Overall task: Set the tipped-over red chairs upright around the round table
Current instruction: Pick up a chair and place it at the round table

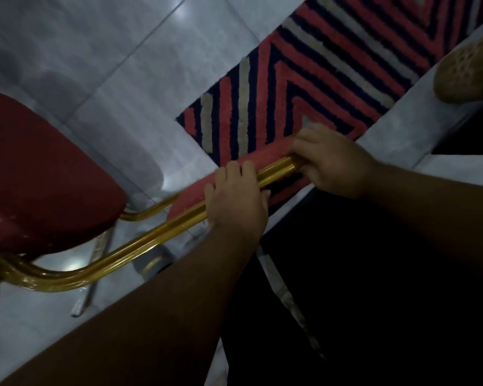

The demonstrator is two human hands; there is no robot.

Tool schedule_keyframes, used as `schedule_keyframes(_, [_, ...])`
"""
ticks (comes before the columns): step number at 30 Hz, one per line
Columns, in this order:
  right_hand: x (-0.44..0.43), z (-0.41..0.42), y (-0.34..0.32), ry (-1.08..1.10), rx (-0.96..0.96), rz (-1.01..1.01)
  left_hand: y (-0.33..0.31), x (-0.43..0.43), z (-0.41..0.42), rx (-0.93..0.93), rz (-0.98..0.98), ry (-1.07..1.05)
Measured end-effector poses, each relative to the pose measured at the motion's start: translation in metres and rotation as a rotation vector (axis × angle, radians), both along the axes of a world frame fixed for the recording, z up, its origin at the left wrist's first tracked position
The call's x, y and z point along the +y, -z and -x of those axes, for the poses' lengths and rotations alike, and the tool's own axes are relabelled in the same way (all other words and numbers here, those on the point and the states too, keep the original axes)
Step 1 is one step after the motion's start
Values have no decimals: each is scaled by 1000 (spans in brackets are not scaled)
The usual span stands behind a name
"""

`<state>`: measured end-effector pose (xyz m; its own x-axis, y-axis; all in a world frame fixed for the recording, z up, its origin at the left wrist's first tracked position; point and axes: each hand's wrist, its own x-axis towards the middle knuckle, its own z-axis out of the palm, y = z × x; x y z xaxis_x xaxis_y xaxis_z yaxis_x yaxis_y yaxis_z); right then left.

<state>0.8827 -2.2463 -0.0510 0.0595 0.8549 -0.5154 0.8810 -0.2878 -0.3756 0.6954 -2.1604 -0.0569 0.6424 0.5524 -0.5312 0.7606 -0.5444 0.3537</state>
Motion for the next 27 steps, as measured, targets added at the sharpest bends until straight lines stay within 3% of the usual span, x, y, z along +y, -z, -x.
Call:
schedule_keyframes(8, [3,41,-60,-73,-79,-147,-54,8,28,-123,50,27])
schedule_keyframes(14, [24,96,-164,-32,-109,-322,-149,27,97,-407,-54,-154])
schedule_keyframes(20, [61,163,-281,-85,36,-478,-252,58,197,-642,-170,-287])
schedule_keyframes(27, [50,236,-364,63,160,-528,-332,56,328,-743,-186,-439])
